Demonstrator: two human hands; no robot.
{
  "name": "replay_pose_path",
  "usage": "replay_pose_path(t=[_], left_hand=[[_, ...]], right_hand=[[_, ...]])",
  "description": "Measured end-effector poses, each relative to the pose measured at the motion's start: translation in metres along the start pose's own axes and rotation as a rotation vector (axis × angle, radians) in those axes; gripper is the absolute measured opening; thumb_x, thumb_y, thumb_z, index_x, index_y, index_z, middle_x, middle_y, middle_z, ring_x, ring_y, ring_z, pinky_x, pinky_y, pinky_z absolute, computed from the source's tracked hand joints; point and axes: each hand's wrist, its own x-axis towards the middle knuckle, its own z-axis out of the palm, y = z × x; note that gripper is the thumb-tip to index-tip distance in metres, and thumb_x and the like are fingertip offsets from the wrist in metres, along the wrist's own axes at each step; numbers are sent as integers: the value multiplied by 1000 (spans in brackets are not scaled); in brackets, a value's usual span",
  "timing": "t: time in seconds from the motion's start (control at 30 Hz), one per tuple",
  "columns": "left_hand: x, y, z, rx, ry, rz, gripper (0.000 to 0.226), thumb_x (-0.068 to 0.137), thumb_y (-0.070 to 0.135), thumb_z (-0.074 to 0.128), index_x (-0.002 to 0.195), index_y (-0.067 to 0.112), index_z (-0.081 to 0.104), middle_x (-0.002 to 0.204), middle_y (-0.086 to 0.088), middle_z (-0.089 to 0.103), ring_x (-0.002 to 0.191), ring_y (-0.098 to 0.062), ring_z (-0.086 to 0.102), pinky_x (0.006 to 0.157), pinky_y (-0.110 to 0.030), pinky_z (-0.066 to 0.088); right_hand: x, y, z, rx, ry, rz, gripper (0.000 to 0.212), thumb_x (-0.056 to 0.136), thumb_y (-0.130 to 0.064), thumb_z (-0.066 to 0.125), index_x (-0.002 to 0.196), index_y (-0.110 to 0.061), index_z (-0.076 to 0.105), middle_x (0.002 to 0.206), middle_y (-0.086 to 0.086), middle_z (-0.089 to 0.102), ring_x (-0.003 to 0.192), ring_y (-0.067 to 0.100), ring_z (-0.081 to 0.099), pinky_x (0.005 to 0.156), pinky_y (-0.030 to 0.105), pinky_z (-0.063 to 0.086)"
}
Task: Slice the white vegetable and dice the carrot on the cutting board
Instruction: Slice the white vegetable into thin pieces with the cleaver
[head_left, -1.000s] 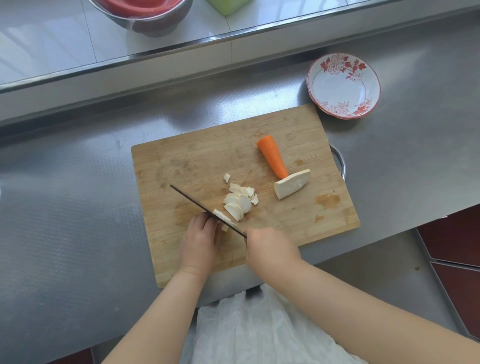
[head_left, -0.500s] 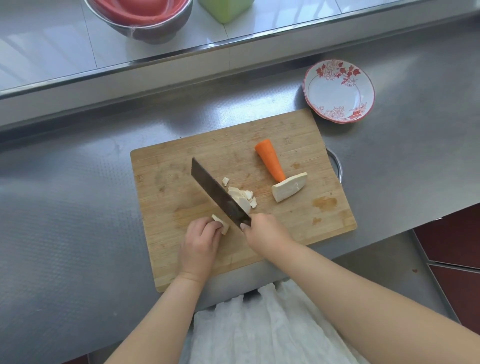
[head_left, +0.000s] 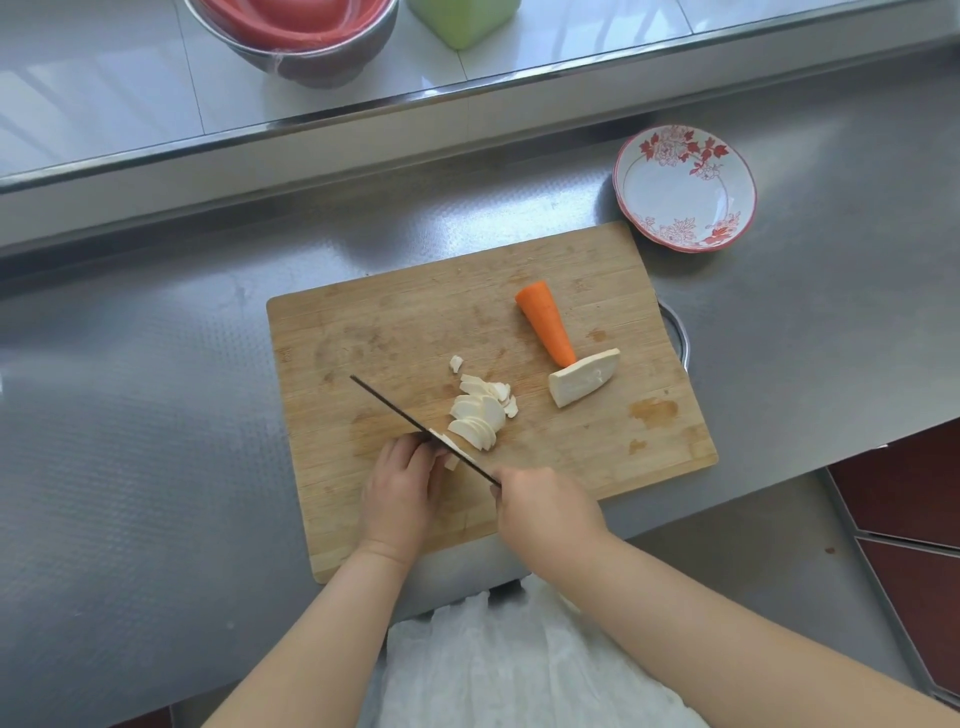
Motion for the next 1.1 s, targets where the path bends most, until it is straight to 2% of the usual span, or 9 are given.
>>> replay_pose_path(t=[0.13, 0.33, 0.47, 0.53, 0.6, 0.77, 0.83, 0.9, 1.1], left_hand=[[3, 1, 0, -21, -1, -9, 26, 88, 22, 48, 86, 5, 67, 86, -10, 63, 82, -22, 47, 58, -31, 45], [3, -1, 1, -16, -31, -24, 22, 86, 23, 53, 85, 7, 69, 87, -7, 63, 77, -26, 54, 53, -34, 46], [3, -3, -5, -44, -22, 31, 20, 88, 20, 53, 81, 8, 67, 85, -5, 63, 76, -24, 56, 57, -34, 49], [3, -4, -8, -44, -28, 64, 20, 89, 21, 53, 81, 8, 67, 86, -4, 64, 78, -21, 56, 59, -31, 49], [4, -6, -7, -44, -23, 77, 20, 88, 19, 53, 81, 8, 68, 86, -4, 64, 78, -20, 54, 58, -31, 48], [2, -9, 0, -13, 4, 52, 18, 87, 22, 54, 86, 9, 67, 85, -7, 64, 81, -22, 52, 49, -34, 49], [2, -8, -1, -26, 11, 54, 14, 87, 22, 53, 90, 12, 63, 86, -8, 65, 81, -22, 50, 48, -34, 49], [2, -6, -1, -23, 3, 52, 10, 87, 23, 52, 93, 17, 56, 86, -7, 65, 81, -21, 49, 46, -33, 48], [2, -10, 0, -48, -9, 33, 9, 86, 22, 53, 92, 17, 57, 88, -5, 64, 81, -21, 50, 48, -32, 48]], right_hand=[[9, -5, 3, 27, -21, 39, 19, 97, -17, 43, 105, -19, 61, 89, 4, 61, 74, 25, 52, 57, 29, 38], [22, -9, 1, 127, -51, 75, 21, 98, -24, 43, 106, -15, 60, 104, 8, 63, 96, 30, 61, 66, 29, 40], [33, 1, -5, 382, -94, 165, 28, 97, -36, 47, 105, -14, 62, 83, 4, 61, 82, 26, 60, 66, 30, 46], [32, 4, -7, 443, -97, 167, 28, 97, -37, 47, 104, -15, 63, 81, 4, 61, 80, 24, 60, 65, 30, 47], [23, 4, -7, 339, -60, 97, 26, 97, -36, 45, 104, -18, 63, 87, 5, 64, 81, 25, 60, 65, 31, 48], [6, 2, -3, 43, 26, -37, 21, 99, -26, 40, 104, -20, 59, 89, 5, 66, 80, 27, 59, 56, 29, 35], [4, 1, -2, 13, 13, -22, 18, 99, -22, 41, 104, -20, 58, 88, 4, 64, 77, 26, 55, 51, 27, 31], [3, 0, -2, 19, -6, 0, 17, 97, -20, 41, 103, -20, 58, 89, 4, 63, 77, 27, 54, 53, 28, 33], [9, -10, -3, 30, -51, 36, 18, 97, -18, 42, 104, -18, 60, 95, 6, 64, 77, 26, 55, 57, 28, 36]])
